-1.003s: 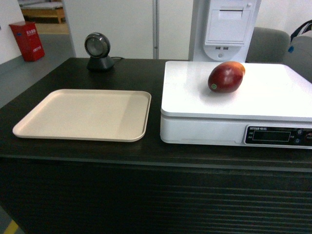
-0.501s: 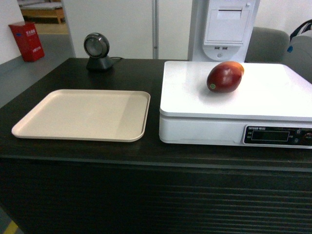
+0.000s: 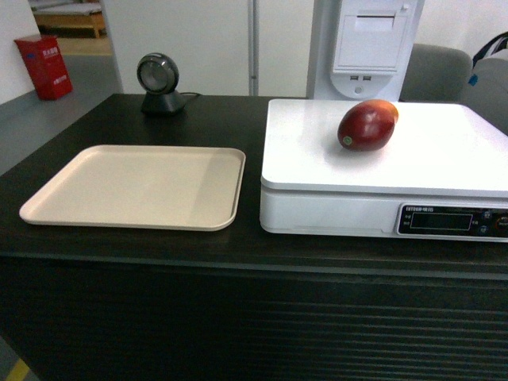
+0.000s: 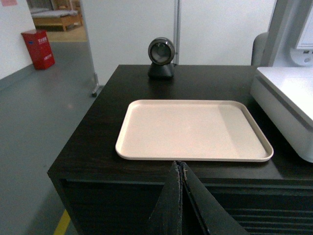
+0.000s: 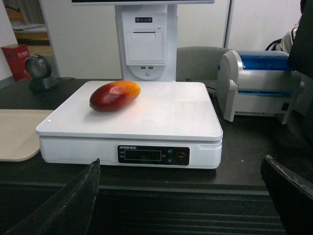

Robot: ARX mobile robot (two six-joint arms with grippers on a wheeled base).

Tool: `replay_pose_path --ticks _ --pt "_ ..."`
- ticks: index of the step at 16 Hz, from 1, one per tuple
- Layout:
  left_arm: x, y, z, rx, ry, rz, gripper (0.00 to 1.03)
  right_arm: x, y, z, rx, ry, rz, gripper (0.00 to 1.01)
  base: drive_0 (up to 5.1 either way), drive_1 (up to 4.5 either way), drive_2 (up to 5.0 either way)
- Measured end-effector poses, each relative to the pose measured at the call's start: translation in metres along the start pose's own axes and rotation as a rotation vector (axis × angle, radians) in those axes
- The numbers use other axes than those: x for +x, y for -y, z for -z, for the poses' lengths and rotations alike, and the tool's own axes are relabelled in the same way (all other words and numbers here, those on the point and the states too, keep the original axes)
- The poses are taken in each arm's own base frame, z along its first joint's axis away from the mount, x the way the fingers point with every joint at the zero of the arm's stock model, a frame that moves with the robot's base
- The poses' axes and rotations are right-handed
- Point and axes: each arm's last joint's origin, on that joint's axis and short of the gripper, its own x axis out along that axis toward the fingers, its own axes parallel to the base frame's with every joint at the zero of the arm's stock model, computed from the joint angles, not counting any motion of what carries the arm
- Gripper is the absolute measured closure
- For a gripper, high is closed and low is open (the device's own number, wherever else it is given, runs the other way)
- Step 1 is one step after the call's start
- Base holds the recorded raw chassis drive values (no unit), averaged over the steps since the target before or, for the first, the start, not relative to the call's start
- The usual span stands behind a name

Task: Place dark red mango on scale at checkout

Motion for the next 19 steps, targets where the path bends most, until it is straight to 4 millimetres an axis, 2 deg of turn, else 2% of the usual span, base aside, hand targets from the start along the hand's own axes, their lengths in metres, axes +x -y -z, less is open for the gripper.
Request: replay_pose_path --ticks 4,7,12,19 --pt "-0.006 0.0 -0.005 0.0 0.031 0.002 1.01 0.0 0.0 0.0 0.0 0.0 0.0 0.03 0.0 0.0 0.0" --pt "-0.019 0.0 -0.009 0.0 0.044 0.002 1.01 0.0 0.0 0.0 0.0 0.0 0.0 0.03 0.0 0.0 0.0" --pt "-0.031 0.0 -0.01 0.0 0.047 0.002 1.01 0.0 0.0 0.0 0.0 0.0 0.0 0.03 0.0 0.0 0.0" --pt "-0.04 0.0 -0.01 0.0 0.048 0.002 1.01 0.0 0.0 0.0 0.0 0.0 0.0 0.03 0.0 0.0 0.0"
